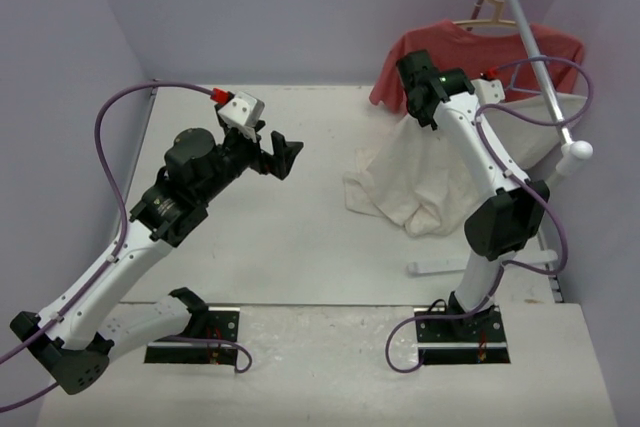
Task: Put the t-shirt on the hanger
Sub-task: Place the hanger at the clothesline.
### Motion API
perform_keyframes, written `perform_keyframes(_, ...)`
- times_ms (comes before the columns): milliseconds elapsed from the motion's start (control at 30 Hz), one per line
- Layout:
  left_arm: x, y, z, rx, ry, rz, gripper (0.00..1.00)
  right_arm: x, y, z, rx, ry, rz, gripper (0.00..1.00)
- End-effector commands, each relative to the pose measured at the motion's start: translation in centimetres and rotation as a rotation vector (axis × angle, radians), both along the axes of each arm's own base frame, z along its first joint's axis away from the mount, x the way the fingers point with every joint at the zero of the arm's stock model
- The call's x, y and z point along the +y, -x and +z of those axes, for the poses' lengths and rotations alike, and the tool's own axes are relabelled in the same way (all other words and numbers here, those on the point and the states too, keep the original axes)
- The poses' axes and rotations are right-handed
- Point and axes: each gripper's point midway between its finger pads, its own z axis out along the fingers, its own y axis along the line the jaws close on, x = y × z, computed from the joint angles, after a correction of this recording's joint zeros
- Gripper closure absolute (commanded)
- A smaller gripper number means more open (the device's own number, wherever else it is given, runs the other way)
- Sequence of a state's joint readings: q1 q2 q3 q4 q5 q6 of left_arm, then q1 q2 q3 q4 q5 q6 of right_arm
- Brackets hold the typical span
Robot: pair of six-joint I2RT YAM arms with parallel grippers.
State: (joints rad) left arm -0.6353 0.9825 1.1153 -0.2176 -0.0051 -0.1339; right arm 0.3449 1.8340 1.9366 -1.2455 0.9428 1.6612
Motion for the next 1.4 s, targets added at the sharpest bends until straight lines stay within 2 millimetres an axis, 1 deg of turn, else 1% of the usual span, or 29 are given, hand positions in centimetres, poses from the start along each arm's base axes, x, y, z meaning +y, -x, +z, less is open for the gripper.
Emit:
perform_keyframes(0,0.6,0.0,1.3,-0.056,0.008,0.013,0.00,0.4,-2.0,1.5,-0.034,0.014,0.020,1.00)
perform_keyframes(67,0.6,0.0,1.3,-0.058,0.009,0.012,0.00,0.2,-2.8,2.0,-0.039,0.035,0.022,1.00)
perform_keyframes(167,0.7,0.1,1.2,-0.060,0.005,0.013,0.00,0.1,-5.1,3.6,-0.073,0.053,0.047,1.00)
perform_keyframes(200,0.8,0.1,1.3,-0.062,0.004,0.021,0.00,0.1,-5.7,3.3,-0.059,0.071,0.056,1.00)
perform_keyframes(267,1.0,0.1,1.3,-0.067,-0.001,0.028,0.00,-0.1,-6.0,3.7,-0.052,0.097,0.066,1.00)
perform_keyframes(333,1.2,0.1,1.3,-0.074,0.002,0.033,0.00,-0.4,-6.8,3.8,-0.064,0.105,0.067,1.00)
perform_keyframes(433,1.1,0.1,1.3,-0.074,0.003,0.029,0.00,-0.5,-7.0,2.9,-0.051,0.084,0.067,0.99)
perform_keyframes(467,1.1,0.1,1.2,-0.071,0.001,0.026,0.00,-0.5,-6.5,2.4,-0.048,0.067,0.064,0.96)
perform_keyframes(500,1.1,0.2,1.2,-0.071,0.001,0.025,0.00,-0.4,-6.3,3.0,-0.073,0.049,0.058,0.93)
perform_keyframes(533,1.0,0.1,1.1,-0.069,-0.001,0.023,0.00,-0.5,-6.1,2.0,-0.061,0.049,0.060,0.86)
perform_keyframes(567,1.0,0.2,1.1,-0.070,0.000,0.020,0.00,-0.4,-5.8,1.9,-0.068,0.044,0.066,0.78)
perform_keyframes(600,0.9,0.2,1.2,-0.071,0.001,0.016,0.00,-0.5,-5.3,2.0,-0.086,0.040,0.074,0.55)
perform_keyframes(667,1.0,0.3,1.0,-0.071,-0.001,0.014,0.00,-0.7,-4.5,2.2,-0.096,0.033,0.075,0.32)
perform_keyframes(800,1.3,0.2,1.0,-0.071,-0.005,0.033,0.00,-0.8,-2.1,3.5,-0.131,0.015,0.091,0.07)
perform_keyframes(867,1.5,0.0,0.9,-0.069,-0.006,0.045,0.00,-0.7,-0.7,3.6,-0.128,0.026,0.110,0.01)
perform_keyframes(900,1.6,0.0,0.9,-0.068,-0.007,0.055,0.00,-0.7,-0.4,5.0,-0.173,0.016,0.114,0.01)
perform_keyframes(933,1.9,-0.2,0.8,-0.066,-0.010,0.071,0.00,-0.8,0.3,4.9,-0.155,0.052,0.164,0.01)
perform_keyframes(1000,2.3,-0.4,0.8,-0.065,-0.015,0.096,0.00,-0.6,0.9,6.6,-0.230,0.058,0.217,0.01)
perform_keyframes(1033,2.5,-0.5,0.8,-0.066,-0.016,0.112,0.00,-0.7,1.8,6.7,-0.229,0.071,0.246,0.01)
perform_keyframes(1067,2.9,-0.6,0.9,-0.069,-0.014,0.131,0.00,-0.7,2.3,8.3,-0.289,0.066,0.262,0.01)
perform_keyframes(1100,3.0,-0.7,1.0,-0.071,-0.013,0.140,0.00,-0.7,2.4,8.7,-0.309,0.070,0.273,0.01)
perform_keyframes(1133,3.2,-0.8,1.1,-0.072,-0.013,0.146,0.00,-0.6,2.7,8.5,-0.311,0.072,0.289,0.01)
perform_keyframes(1200,3.7,-1.0,1.3,-0.073,-0.012,0.178,0.00,-0.6,4.2,9.6,-0.337,0.085,0.341,0.01)
perform_keyframes(1233,4.0,-1.1,1.3,-0.072,-0.011,0.192,0.00,-0.5,4.7,9.7,-0.343,0.084,0.364,0.01)
perform_keyframes(1267,4.2,-1.2,1.2,-0.068,-0.013,0.208,0.00,-0.1,4.9,9.9,-0.342,0.094,0.410,0.01)
perform_keyframes(1333,5.5,-1.9,1.2,-0.054,-0.019,0.292,0.00,1.1,6.0,10.1,-0.321,0.122,0.535,0.01)
perform_keyframes(1367,6.0,-2.1,0.8,-0.034,-0.021,0.325,0.00,2.2,6.9,10.3,-0.296,0.154,0.645,0.01)
